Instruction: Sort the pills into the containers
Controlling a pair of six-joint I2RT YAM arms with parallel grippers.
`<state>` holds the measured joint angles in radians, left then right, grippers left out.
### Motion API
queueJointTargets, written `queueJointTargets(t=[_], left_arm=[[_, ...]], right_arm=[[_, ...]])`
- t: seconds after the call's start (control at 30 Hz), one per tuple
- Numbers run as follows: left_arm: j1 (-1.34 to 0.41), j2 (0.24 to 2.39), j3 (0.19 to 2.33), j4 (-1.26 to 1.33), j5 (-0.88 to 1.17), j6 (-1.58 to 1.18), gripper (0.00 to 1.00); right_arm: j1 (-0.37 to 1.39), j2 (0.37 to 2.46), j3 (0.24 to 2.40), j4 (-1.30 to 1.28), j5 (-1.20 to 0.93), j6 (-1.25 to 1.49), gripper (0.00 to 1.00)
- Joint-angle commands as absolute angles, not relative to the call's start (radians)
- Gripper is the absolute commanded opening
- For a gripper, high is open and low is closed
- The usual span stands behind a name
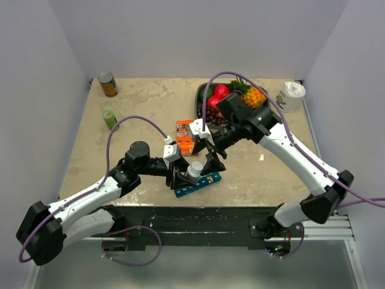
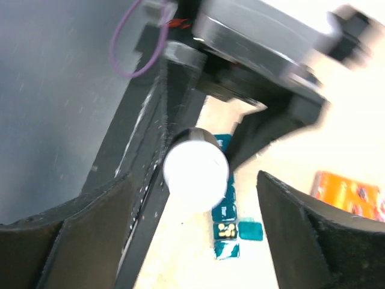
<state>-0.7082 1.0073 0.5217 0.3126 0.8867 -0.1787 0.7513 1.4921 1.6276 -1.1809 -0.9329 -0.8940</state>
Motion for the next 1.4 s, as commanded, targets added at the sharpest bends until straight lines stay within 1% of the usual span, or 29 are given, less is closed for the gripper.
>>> queueJointTargets(t=[0.0, 0.1, 0.37, 0.43, 0.47, 0.53, 0.63, 0.7, 0.73, 0.83, 0.87, 0.9, 0.97, 1.0, 1.03, 1.1, 1.13, 1.23, 1.37], left_arm=[[-0.709, 0.965, 0.519, 0.373, 0.796, -0.227, 0.0], [-0.709, 0.966, 0.519, 0.388, 0.76, -0.248, 0.0], [-0.709, 0.982, 0.525, 0.402, 0.744, -0.264, 0.0], [-0.709, 0.98, 0.525, 0.399, 0.739, -0.262, 0.0], [-0.709, 0.977, 0.523, 0.396, 0.738, -0.261, 0.0], [-0.709, 0.979, 0.526, 0.388, 0.736, -0.255, 0.0], [-0.709, 0.983, 0.535, 0.362, 0.738, -0.244, 0.0], [-0.709, 0.988, 0.541, 0.351, 0.736, -0.236, 0.0], [-0.709, 0.986, 0.546, 0.341, 0.736, -0.232, 0.0], [-0.709, 0.988, 0.555, 0.324, 0.735, -0.218, 0.0], [-0.709, 0.989, 0.557, 0.321, 0.741, -0.207, 0.0], [-0.709, 0.991, 0.557, 0.318, 0.744, -0.203, 0.0], [-0.709, 0.996, 0.558, 0.318, 0.785, -0.181, 0.0], [-0.709, 0.999, 0.555, 0.322, 0.808, -0.175, 0.0], [-0.707, 1.003, 0.558, 0.339, 0.83, -0.175, 0.0], [-0.709, 1.023, 0.564, 0.353, 0.891, -0.179, 0.0], [-0.709, 1.032, 0.572, 0.368, 0.914, -0.183, 0.0], [-0.709, 1.068, 0.589, 0.382, 0.985, -0.189, 0.0], [-0.709, 1.08, 0.591, 0.396, 1.012, -0.19, 0.0]], right_arm=[[0.732, 1.419, 1.556, -0.982, -0.859, -0.565, 0.75], [0.733, 1.422, 1.497, -0.914, -0.804, -0.476, 0.7], [0.733, 1.437, 1.463, -0.862, -0.796, -0.414, 0.68], [0.733, 1.44, 1.466, -0.865, -0.814, -0.413, 0.63], [0.733, 1.439, 1.47, -0.867, -0.822, -0.411, 0.62], [0.733, 1.442, 1.474, -0.871, -0.848, -0.411, 0.62], [0.733, 1.447, 1.486, -0.885, -0.876, -0.414, 0.64], [0.733, 1.454, 1.494, -0.893, -0.884, -0.417, 0.63], [0.733, 1.456, 1.497, -0.897, -0.894, -0.417, 0.61], [0.733, 1.466, 1.508, -0.914, -0.923, -0.429, 0.44], [0.733, 1.476, 1.512, -0.925, -0.933, -0.44, 0.35], [0.733, 1.483, 1.522, -0.957, -0.946, -0.457, 0.23], [0.738, 1.497, 1.537, -1.011, -0.979, -0.546, 0.11], [0.747, 1.515, 1.557, -1.088, -0.991, -0.59, 0.08], [0.756, 1.525, 1.571, -1.153, -1.006, -0.756, 0.07], [0.778, 1.531, 1.591, -1.295, -1.052, -0.92, 0.06], [0.784, 1.528, 1.592, -1.337, -1.067, -1.092, 0.06], [0.804, 1.51, 1.588, -1.407, -1.059, -1.279, 0.08], [0.815, 1.496, 1.592, -1.37, -0.991, -1.301, 0.11]])
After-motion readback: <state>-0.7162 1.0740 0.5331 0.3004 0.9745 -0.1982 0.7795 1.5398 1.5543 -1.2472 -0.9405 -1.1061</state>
